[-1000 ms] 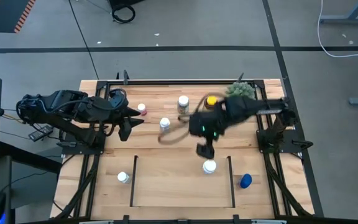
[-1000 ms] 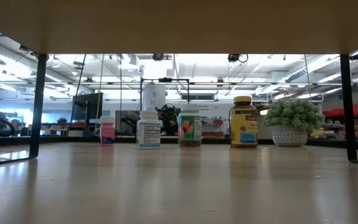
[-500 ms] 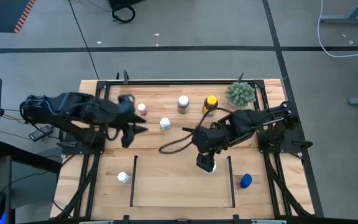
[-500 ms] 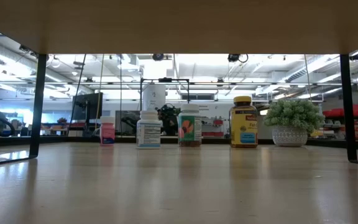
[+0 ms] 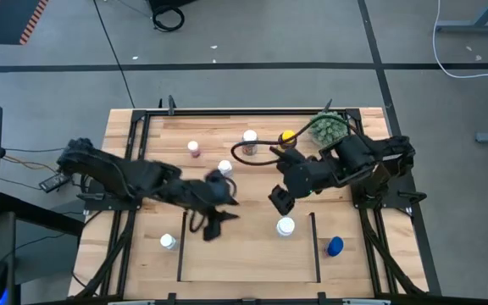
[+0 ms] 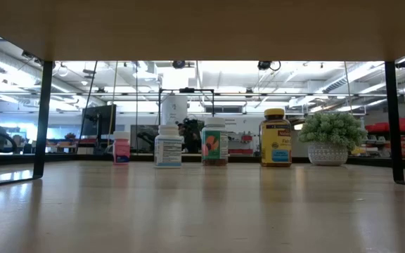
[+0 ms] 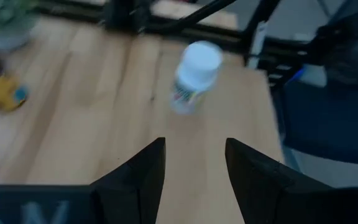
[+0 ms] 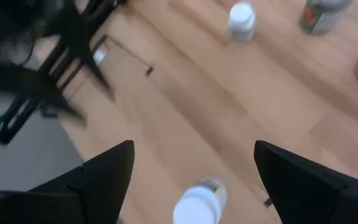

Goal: Pick and place medicine bottles onto shelf by color
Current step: Put the white and yellow medicine bottle on the shelf

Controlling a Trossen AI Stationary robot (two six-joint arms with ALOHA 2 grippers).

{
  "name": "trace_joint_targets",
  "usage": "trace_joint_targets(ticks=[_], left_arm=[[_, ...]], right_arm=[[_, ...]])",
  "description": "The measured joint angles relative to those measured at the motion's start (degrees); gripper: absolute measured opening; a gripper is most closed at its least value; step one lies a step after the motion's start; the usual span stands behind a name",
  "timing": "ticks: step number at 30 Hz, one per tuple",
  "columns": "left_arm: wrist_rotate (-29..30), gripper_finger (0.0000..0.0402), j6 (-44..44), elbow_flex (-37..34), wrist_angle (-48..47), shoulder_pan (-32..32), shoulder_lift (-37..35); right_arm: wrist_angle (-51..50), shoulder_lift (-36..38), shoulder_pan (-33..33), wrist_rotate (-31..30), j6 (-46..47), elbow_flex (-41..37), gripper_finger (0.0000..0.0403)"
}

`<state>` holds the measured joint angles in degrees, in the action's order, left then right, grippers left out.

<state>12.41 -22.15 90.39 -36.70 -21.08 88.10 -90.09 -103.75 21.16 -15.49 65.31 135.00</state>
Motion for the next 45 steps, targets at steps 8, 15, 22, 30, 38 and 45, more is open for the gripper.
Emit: trace_joint_targets(ticks=[8, 15, 22, 30, 38, 45], left_arm=[[0.3, 0.0172, 4.6, 0.0, 10.9, -1.0, 9.1], [0.4, 0.0172, 3.6, 0.0, 19.4, -0.9, 16.2], [0.2, 0.0172, 3.0, 0.0, 22.8, -0.8, 19.8], [-1.1, 0.0172, 1.8, 0.0, 22.7, -0.4, 21.9], [-2.4, 0.0172, 1.8, 0.0, 23.3, 1.8, 22.1], [-4.8, 0.0172, 2.5, 0.0, 25.0, 2.9, 22.4]], right_arm=[[0.0, 0.8, -1.9, 0.7, -5.8, 0.0, 0.0339], [0.1, 1.7, -1.6, 1.1, -8.7, 0.0, 0.0339], [0.0, 2.4, -0.8, 1.9, -8.9, 0.0, 0.0339], [0.1, 2.6, -0.2, 2.1, -7.7, 0.0, 0.0339], [0.1, 2.6, -0.3, 2.1, -6.9, 0.0, 0.0339], [0.1, 2.6, -0.3, 2.1, -6.5, 0.0, 0.0339]])
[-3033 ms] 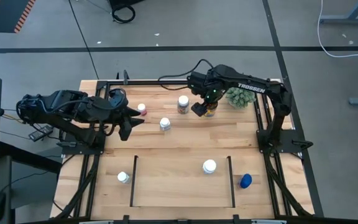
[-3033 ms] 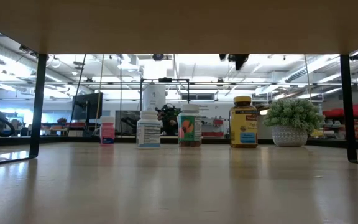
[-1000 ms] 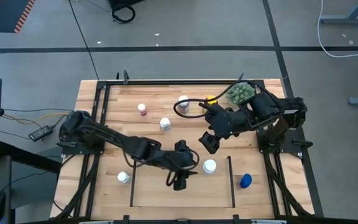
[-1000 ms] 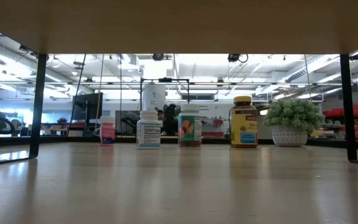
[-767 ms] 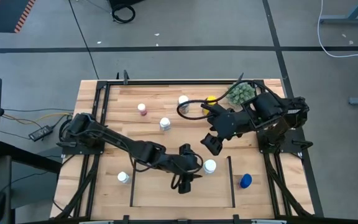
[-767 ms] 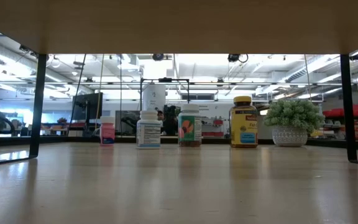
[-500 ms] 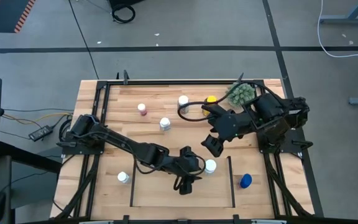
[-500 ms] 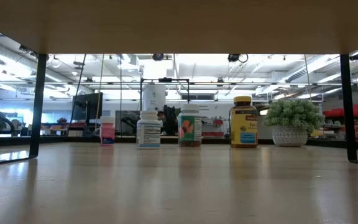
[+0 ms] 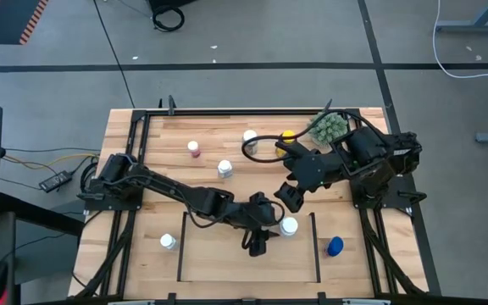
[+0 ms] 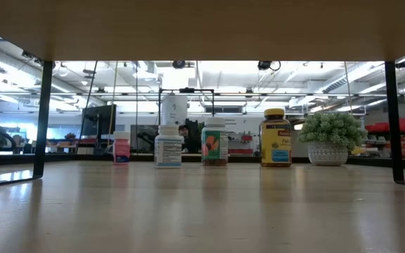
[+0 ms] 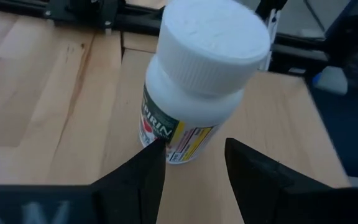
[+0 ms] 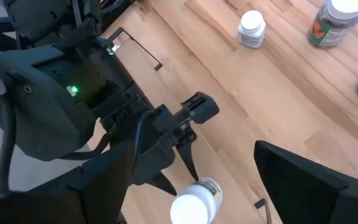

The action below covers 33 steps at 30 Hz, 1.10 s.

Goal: Pick and place medicine bottles onto shelf by color
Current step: Put the white and yellow medicine bottle on the shelf, then put the yellow medicine bottle on the shelf

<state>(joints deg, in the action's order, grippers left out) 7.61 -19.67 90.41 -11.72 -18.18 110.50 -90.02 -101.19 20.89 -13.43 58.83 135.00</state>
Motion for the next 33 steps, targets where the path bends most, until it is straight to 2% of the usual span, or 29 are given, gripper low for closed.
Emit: trace_joint_targets(ticks=[18, 27, 33], left_arm=[[0.0, 0.0172, 2.1, 0.0, 5.7, 1.0, 2.4], [-0.4, 0.0172, -0.2, -0.1, 0.1, 0.2, 0.1], [-0.4, 0.0172, -0.2, 0.0, -8.9, -0.1, -5.7]], right_arm=[[0.0, 0.0, 0.0, 0.0, 0.1, 0.0, 0.0339], [0.0, 0.0, -0.3, -0.4, -0.1, 0.0, 0.0339], [0.0, 0.0, -2.7, -5.2, -0.3, 0.0, 0.0339]])
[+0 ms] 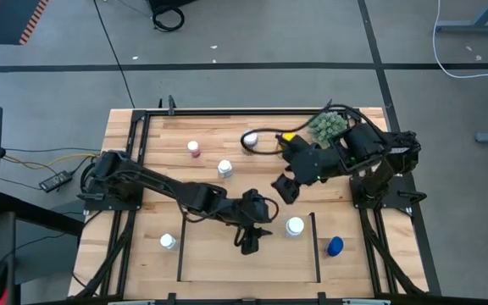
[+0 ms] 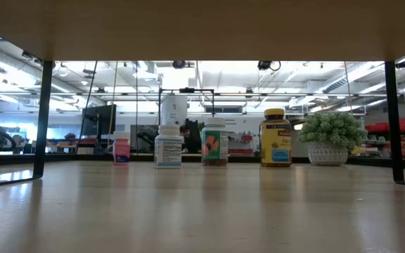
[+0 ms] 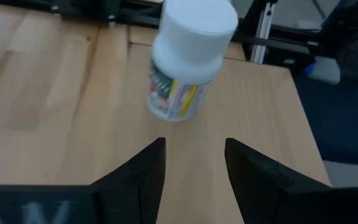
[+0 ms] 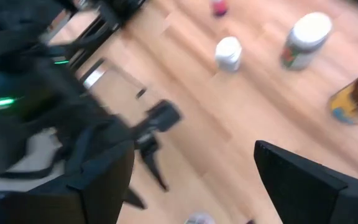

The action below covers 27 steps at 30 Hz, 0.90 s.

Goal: Pick and place medicine bottles onto shelf by color
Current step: Put the yellow medicine bottle on the shelf

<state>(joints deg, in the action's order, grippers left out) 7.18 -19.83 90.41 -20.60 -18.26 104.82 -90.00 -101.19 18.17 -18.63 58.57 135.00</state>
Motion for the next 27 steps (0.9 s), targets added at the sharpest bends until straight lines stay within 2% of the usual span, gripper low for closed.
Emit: trace_joint_targets(ticks=[5, 9, 12, 16, 22, 27], left_arm=[[0.8, 0.0172, 0.2, 0.0, -8.1, 0.0, -6.5], [5.1, 0.0172, 0.1, 0.0, -12.8, -0.3, -11.6], [9.3, 0.0172, 0.1, 0.0, -14.8, -0.7, -16.1], [12.6, 0.0172, 0.1, 0.0, -16.9, -0.7, -21.6], [14.5, 0.0172, 0.1, 0.0, -18.5, -0.5, -29.1], [15.6, 0.0172, 0.0, 0.0, -18.8, -0.5, -33.1]], right_arm=[[0.0, 0.0, -4.7, -2.3, -1.6, 0.0, 0.0339], [0.1, 0.0, -10.4, 2.0, -3.9, -2.3, 0.0339], [0.0, 0.0, -14.2, 5.6, -7.8, -6.0, 0.0339], [0.1, -0.1, -18.4, 7.3, -14.0, -12.1, 0.0339], [0.0, -0.1, -27.1, 7.3, -20.4, -20.7, 0.0339], [1.4, -0.1, -35.0, 10.4, -21.7, -26.9, 0.0339]])
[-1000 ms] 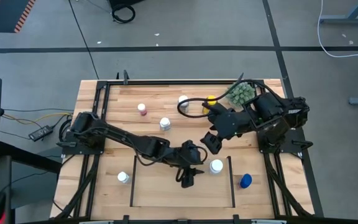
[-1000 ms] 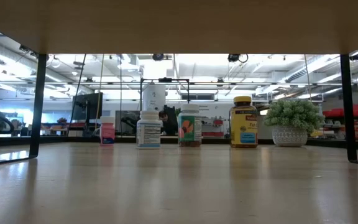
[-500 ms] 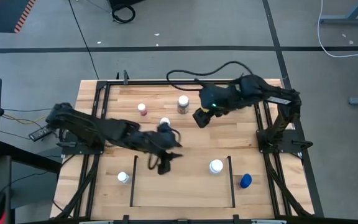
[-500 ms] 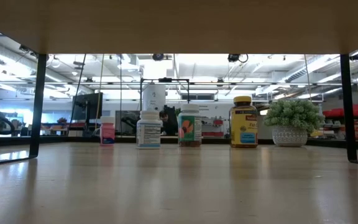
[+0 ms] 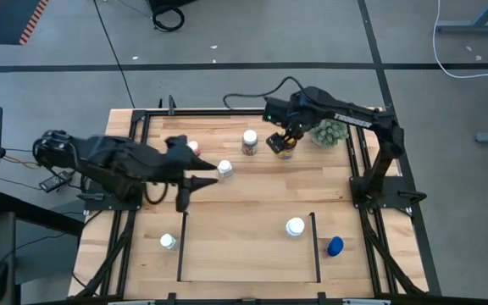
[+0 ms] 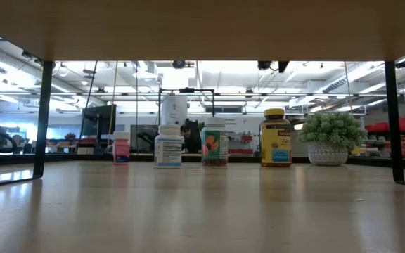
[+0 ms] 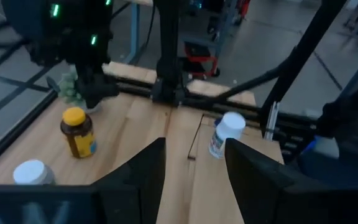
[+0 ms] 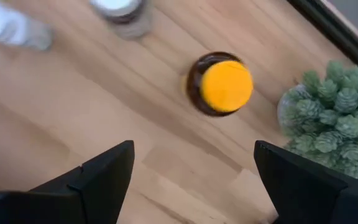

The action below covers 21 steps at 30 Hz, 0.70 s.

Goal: Pick and place medicine bottles onto shelf by color
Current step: Put the yellow medicine bottle on the shelf

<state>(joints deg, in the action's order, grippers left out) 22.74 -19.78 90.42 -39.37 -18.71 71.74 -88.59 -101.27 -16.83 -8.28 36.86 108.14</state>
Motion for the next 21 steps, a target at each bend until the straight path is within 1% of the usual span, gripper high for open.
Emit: trace_joint_targets(ticks=[3, 8, 14, 19, 21], left_arm=[[0.0, 0.0172, 0.0, 0.0, -1.5, 0.0, -1.3], [0.1, 0.0172, -0.2, 0.0, -5.2, 0.0, -1.7], [0.1, 0.0172, -0.1, 0.0, -6.5, 0.0, -1.8], [0.1, 0.0172, -0.1, 0.0, -6.6, 0.0, -1.8], [0.1, 0.0172, -0.1, 0.0, -6.6, 0.0, -1.8]], right_arm=[[2.2, 0.0, -3.3, 2.0, 0.0, -2.4, 0.0339], [6.8, 0.0, -6.6, 3.7, 1.6, -5.2, 0.0339], [7.4, 0.0, -8.6, 4.6, 5.7, -10.4, 0.0339], [10.8, 0.0, -9.0, 4.9, 6.9, -13.2, 0.0339], [12.0, 0.0, -9.1, 4.2, 8.3, -14.1, 0.0339]])
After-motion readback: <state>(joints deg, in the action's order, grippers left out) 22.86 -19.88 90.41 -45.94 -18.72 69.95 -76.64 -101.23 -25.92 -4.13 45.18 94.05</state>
